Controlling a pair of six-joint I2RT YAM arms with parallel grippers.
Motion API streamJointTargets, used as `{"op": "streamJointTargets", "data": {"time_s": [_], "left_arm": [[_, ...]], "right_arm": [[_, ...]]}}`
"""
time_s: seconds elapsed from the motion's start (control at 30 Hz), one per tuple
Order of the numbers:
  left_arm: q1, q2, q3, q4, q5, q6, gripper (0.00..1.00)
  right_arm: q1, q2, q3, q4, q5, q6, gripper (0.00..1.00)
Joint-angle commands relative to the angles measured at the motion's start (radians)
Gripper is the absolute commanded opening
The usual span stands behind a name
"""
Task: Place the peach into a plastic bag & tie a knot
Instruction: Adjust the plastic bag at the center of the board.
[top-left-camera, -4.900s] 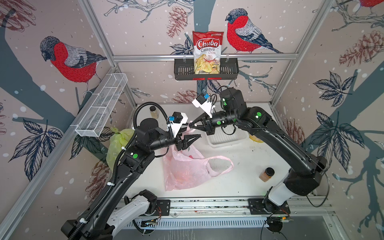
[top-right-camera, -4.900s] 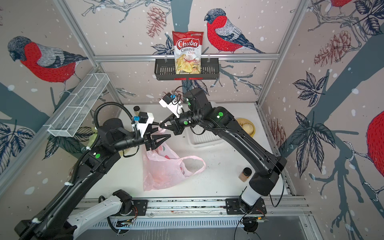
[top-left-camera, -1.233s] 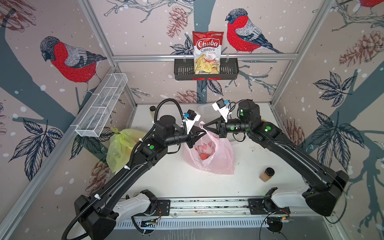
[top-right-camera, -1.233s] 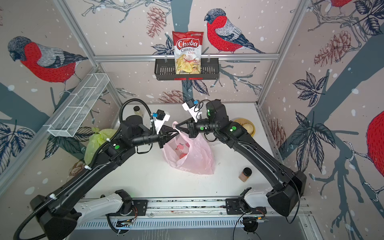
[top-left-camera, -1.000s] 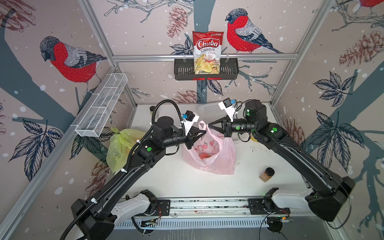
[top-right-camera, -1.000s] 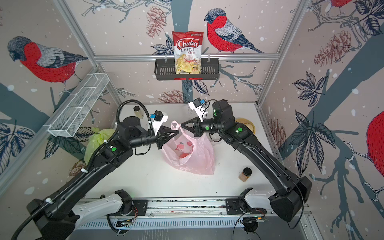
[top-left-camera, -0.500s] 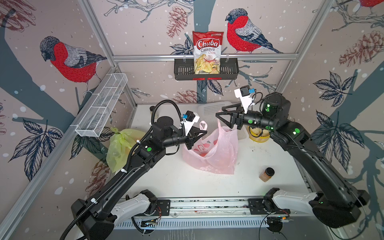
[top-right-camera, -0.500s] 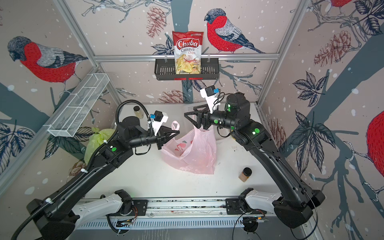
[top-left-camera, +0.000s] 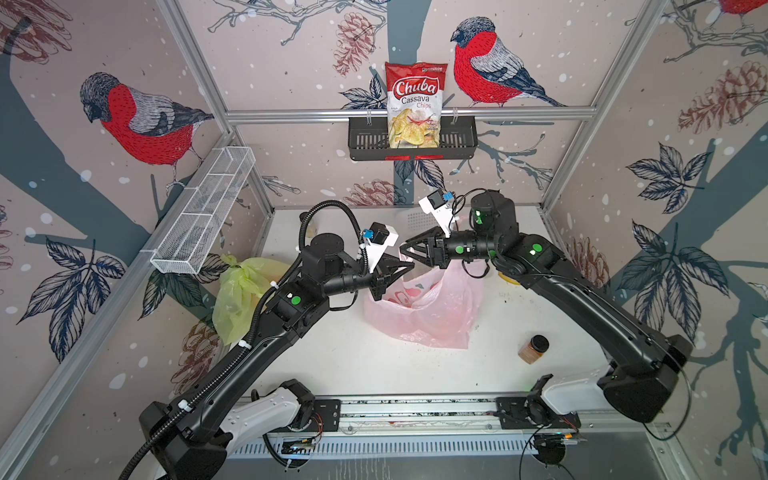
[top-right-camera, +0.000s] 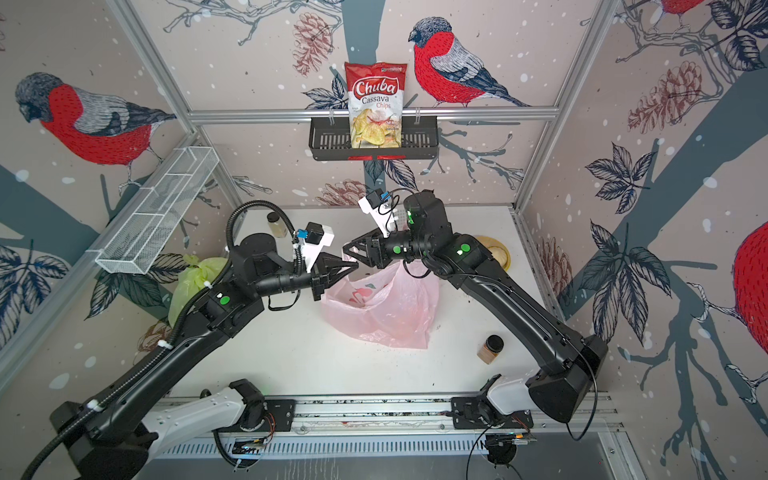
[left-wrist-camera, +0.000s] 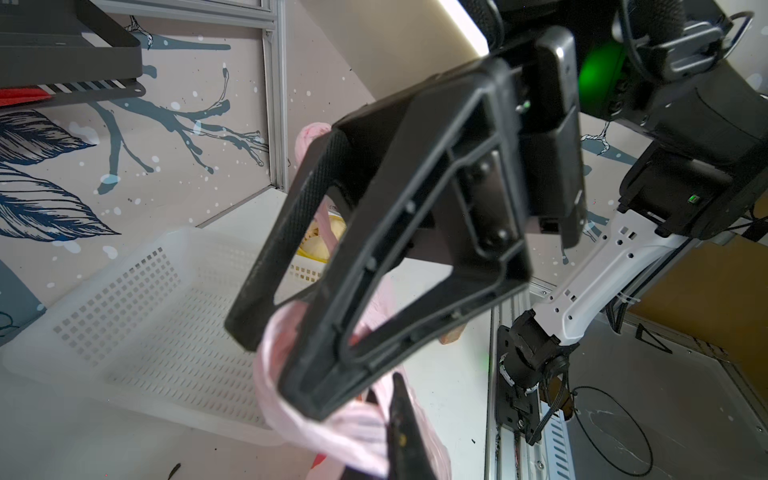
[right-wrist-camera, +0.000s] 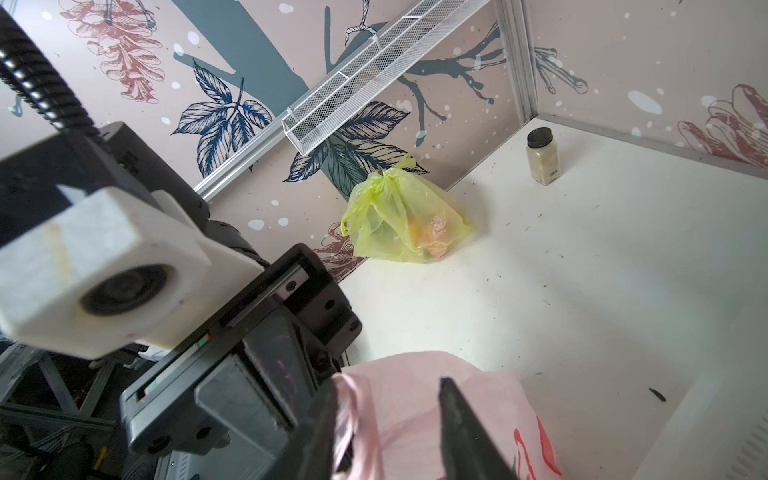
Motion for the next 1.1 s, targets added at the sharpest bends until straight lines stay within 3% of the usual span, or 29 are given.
{"op": "streamJointTargets", "data": {"time_s": [0.0, 0.03, 0.1, 0.13, 0.3, 0.53, 0.7, 0.8, 0.9, 0.93, 0.97, 1.07], "left_arm": [[-0.001, -0.005, 0.008, 0.042, 0.021, 0.007, 0.0], [-0.001, -0.004, 0.009, 0.044, 0.029, 0.006, 0.1], [-0.001, 0.0, 0.008, 0.056, 0.065, 0.002, 0.43], [-0.001, 0.003, 0.01, 0.064, 0.09, 0.002, 0.53], [-0.001, 0.018, 0.033, 0.096, 0.197, -0.007, 0.59], [-0.001, 0.035, 0.044, 0.096, 0.297, -0.013, 0.49], [0.0, 0.031, 0.021, 0.089, 0.318, -0.018, 0.28], [-0.001, 0.013, -0.011, 0.103, 0.289, -0.028, 0.17], [-0.001, -0.002, -0.038, 0.119, 0.241, -0.031, 0.0], [-0.001, -0.005, -0.041, 0.114, 0.222, -0.025, 0.0], [-0.001, -0.009, -0.045, 0.114, 0.2, -0.023, 0.0], [0.0, -0.006, -0.045, 0.11, 0.171, -0.015, 0.0]], "right_arm": [[0.002, -0.002, -0.001, 0.054, -0.04, 0.016, 0.13], [0.002, -0.005, 0.002, 0.062, -0.054, 0.019, 0.08], [0.002, -0.008, 0.015, 0.075, -0.083, 0.019, 0.05], [0.001, -0.008, 0.026, 0.078, -0.095, 0.02, 0.04], [-0.011, -0.008, 0.085, 0.058, -0.152, 0.015, 0.03], [-0.053, -0.007, 0.089, 0.035, -0.209, 0.006, 0.02], [-0.069, -0.009, 0.071, 0.046, -0.21, 0.01, 0.02], [-0.08, -0.008, 0.065, 0.05, -0.204, 0.014, 0.02], [-0.083, -0.006, 0.062, 0.052, -0.199, 0.014, 0.02], [-0.084, -0.007, 0.062, 0.049, -0.197, 0.012, 0.02], [-0.084, -0.008, 0.065, 0.043, -0.187, 0.006, 0.04], [-0.084, -0.037, 0.081, -0.011, -0.051, -0.029, 0.33]]}}
